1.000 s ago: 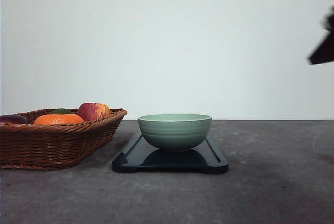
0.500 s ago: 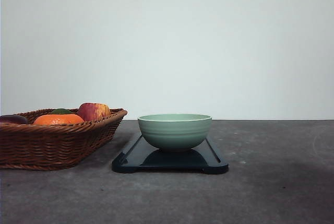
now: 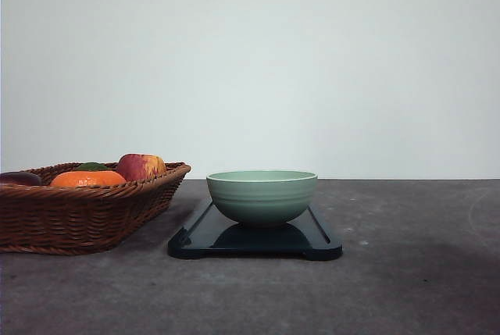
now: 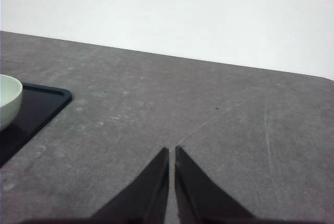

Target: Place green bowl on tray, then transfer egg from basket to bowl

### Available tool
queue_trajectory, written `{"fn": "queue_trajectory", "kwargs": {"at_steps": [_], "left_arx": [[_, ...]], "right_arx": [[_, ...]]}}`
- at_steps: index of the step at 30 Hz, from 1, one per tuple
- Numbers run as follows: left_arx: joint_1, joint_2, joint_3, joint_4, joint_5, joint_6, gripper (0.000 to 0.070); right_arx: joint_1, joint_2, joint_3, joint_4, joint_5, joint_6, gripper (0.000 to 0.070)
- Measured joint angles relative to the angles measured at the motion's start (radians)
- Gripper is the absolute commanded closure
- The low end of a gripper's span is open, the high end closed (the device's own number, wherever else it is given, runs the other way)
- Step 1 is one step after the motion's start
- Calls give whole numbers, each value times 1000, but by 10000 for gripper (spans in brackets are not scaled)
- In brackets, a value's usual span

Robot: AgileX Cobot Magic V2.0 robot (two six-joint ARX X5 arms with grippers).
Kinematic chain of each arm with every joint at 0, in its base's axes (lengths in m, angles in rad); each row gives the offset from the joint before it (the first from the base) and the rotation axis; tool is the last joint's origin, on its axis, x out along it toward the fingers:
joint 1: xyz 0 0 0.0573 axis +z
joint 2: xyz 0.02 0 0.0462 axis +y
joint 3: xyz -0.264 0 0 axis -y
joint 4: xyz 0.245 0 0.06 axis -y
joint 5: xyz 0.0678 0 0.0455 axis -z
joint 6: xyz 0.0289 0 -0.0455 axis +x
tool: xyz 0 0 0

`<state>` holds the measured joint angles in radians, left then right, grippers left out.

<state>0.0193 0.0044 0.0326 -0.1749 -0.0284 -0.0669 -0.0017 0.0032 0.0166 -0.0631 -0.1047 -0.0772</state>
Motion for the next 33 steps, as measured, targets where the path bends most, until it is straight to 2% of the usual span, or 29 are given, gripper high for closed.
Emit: {"fn": "queue_trajectory", "kwargs": {"at_steps": [33], "left_arx": [[0, 0, 0, 0, 0, 0, 700]], "right_arx": [[0, 0, 0, 2, 0, 3, 687]]}}
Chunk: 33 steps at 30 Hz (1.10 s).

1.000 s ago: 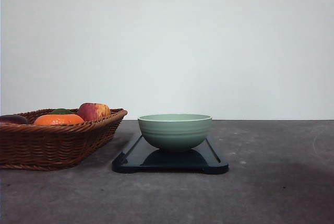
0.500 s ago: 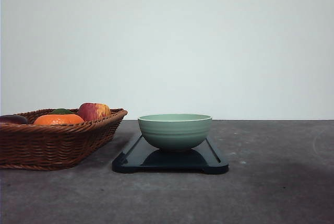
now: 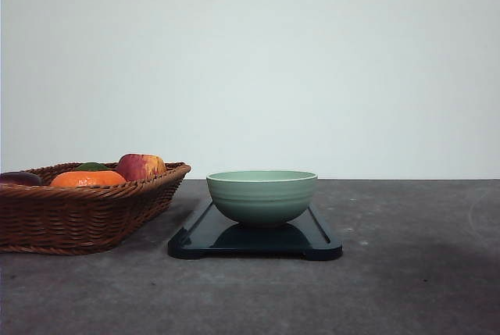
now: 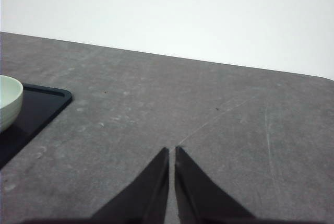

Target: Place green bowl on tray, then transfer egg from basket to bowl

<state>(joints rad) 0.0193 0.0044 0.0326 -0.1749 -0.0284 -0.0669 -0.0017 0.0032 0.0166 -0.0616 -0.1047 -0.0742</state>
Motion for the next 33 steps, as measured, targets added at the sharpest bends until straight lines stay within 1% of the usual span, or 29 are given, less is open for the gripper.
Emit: {"fn": "queue_trajectory", "kwargs": {"at_steps": [33], "left_arx": [[0, 0, 0, 0, 0, 0, 700]], "right_arx": [[0, 0, 0, 1, 0, 0, 687]]}}
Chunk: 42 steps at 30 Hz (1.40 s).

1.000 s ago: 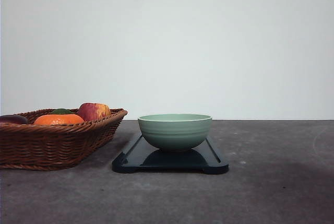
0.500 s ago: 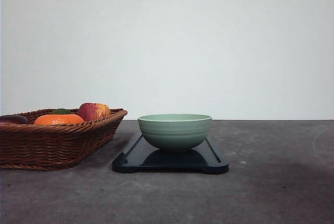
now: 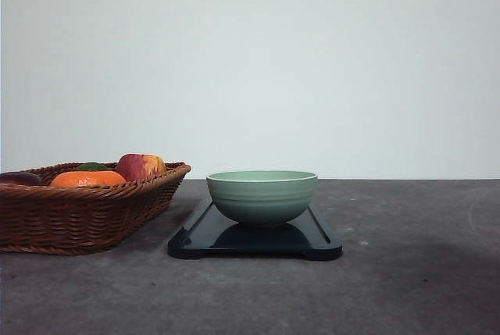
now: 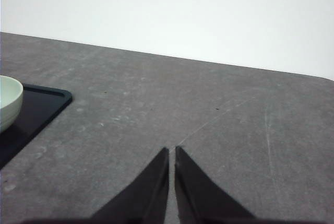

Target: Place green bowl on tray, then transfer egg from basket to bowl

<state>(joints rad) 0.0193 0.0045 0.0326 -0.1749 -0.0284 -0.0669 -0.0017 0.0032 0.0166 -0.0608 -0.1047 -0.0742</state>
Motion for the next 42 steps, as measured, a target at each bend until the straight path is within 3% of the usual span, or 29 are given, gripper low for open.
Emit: {"fn": "queue_trajectory", "kwargs": {"at_steps": [42], "left_arx": [[0, 0, 0, 0, 0, 0, 700]], "right_arx": [[0, 0, 0, 1, 0, 0, 687]]}}
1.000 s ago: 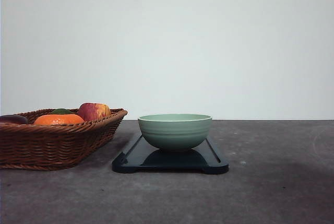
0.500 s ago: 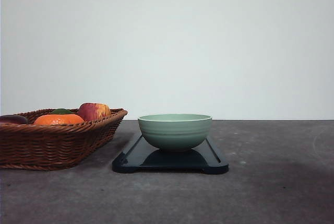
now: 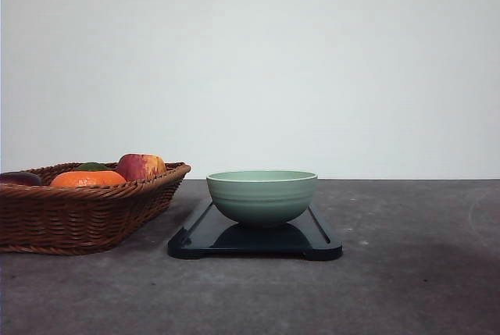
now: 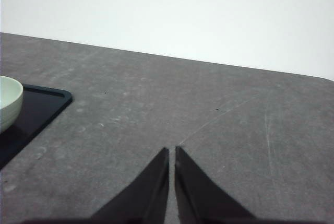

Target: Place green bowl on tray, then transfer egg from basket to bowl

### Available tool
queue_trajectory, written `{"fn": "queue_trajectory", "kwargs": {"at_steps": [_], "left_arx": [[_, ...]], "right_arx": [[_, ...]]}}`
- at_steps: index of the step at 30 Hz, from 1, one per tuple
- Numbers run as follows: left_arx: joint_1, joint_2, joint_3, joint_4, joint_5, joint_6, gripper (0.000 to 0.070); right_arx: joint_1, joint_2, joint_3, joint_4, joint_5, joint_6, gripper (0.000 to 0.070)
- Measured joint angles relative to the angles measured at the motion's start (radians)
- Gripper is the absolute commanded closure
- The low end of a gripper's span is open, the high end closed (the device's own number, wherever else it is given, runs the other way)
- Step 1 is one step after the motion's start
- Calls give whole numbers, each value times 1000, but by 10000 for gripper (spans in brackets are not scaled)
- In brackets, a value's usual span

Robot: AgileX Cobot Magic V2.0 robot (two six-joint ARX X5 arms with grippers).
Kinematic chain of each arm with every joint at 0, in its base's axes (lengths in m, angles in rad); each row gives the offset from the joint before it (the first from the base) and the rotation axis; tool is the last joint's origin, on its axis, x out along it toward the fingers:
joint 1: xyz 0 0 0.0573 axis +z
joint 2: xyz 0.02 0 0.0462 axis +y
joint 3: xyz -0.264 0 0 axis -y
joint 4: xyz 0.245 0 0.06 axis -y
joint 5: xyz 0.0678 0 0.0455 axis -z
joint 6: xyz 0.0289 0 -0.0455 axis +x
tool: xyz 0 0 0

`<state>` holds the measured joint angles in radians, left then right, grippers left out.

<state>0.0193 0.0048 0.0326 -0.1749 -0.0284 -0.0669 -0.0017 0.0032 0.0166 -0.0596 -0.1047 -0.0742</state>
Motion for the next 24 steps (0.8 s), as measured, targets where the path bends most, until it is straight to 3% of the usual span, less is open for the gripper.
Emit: {"fn": "queue_trajectory", "kwargs": {"at_steps": [24], "left_arx": [[0, 0, 0, 0, 0, 0, 700]], "right_arx": [[0, 0, 0, 0, 0, 0, 687]]}}
